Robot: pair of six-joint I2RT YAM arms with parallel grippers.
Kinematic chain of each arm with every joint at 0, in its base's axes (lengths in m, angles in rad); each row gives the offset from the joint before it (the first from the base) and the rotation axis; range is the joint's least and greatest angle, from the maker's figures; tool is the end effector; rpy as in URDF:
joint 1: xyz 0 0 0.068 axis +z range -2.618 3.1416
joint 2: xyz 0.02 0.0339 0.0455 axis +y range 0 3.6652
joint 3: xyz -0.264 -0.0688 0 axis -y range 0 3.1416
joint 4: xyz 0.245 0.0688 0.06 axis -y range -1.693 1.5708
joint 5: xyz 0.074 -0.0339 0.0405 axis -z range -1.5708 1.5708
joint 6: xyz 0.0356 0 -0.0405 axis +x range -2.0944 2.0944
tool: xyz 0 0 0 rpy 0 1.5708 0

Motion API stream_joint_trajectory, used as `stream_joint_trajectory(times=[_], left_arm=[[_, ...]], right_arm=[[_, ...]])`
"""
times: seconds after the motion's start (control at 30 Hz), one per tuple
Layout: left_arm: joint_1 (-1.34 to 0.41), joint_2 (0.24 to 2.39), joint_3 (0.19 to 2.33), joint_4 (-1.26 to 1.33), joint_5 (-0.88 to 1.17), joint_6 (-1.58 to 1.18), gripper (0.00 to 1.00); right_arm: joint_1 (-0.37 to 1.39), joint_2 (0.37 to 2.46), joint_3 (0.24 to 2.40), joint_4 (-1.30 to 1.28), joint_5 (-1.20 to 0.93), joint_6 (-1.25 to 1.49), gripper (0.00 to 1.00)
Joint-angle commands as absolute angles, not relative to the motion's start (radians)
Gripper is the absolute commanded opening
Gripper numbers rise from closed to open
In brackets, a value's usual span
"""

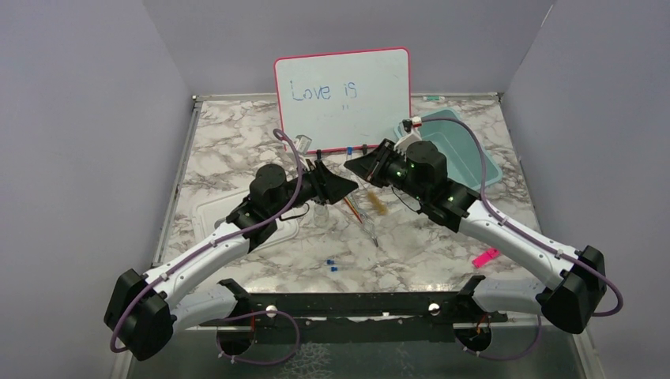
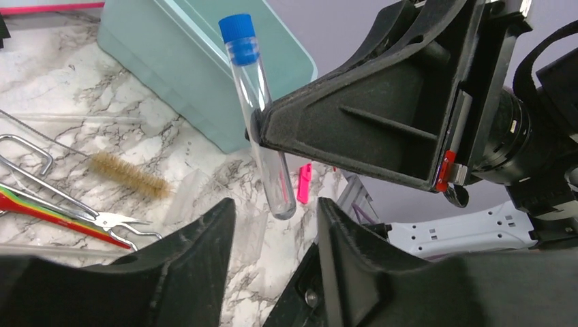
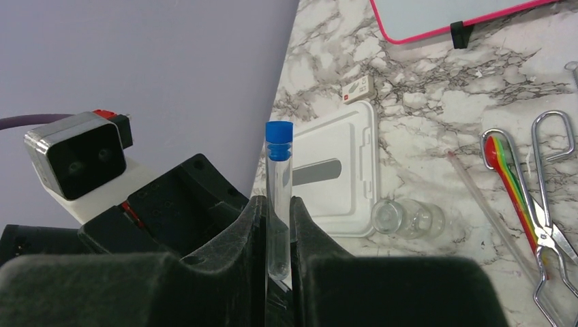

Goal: Organize the chemistry lab equipment

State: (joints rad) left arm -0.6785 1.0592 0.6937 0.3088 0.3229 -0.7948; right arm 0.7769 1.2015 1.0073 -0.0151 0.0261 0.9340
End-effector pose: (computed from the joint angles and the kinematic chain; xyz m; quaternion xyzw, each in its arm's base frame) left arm 0.1865 -0.1648 0.3061 0.0685 0.7226 -0.5419 0.4236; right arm 0.2031 0.1984 0.3485 0.0692 0.7740 0.4684 0.4204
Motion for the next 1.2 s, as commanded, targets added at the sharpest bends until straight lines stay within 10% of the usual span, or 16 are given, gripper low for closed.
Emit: stream_joint_trajectory(times=[0.0,0.37,0.7,1.17], left_arm=[[-0.685,1.059,0.716,0.36,0.268,-0.814,0.43],[-0.687,1.064,0.705,0.369,0.267,-0.807,0.0],[-0.687,1.051,0.767,0.203,0.345,-0.522,0.0],[-0.686,0.986,0.824,0.035,0.501,-0.238,0.0]], right_arm=[[0.772,1.179,0.975,0.042,-0.037,0.919,0.14],[0.772,1.184,0.951,0.087,-0.072,0.88,0.15],[0.764,1.197,1.127,-0.196,-0.078,0.767,0.56],[0.713,1.237,1.289,-0.479,-0.233,0.677,0.49]])
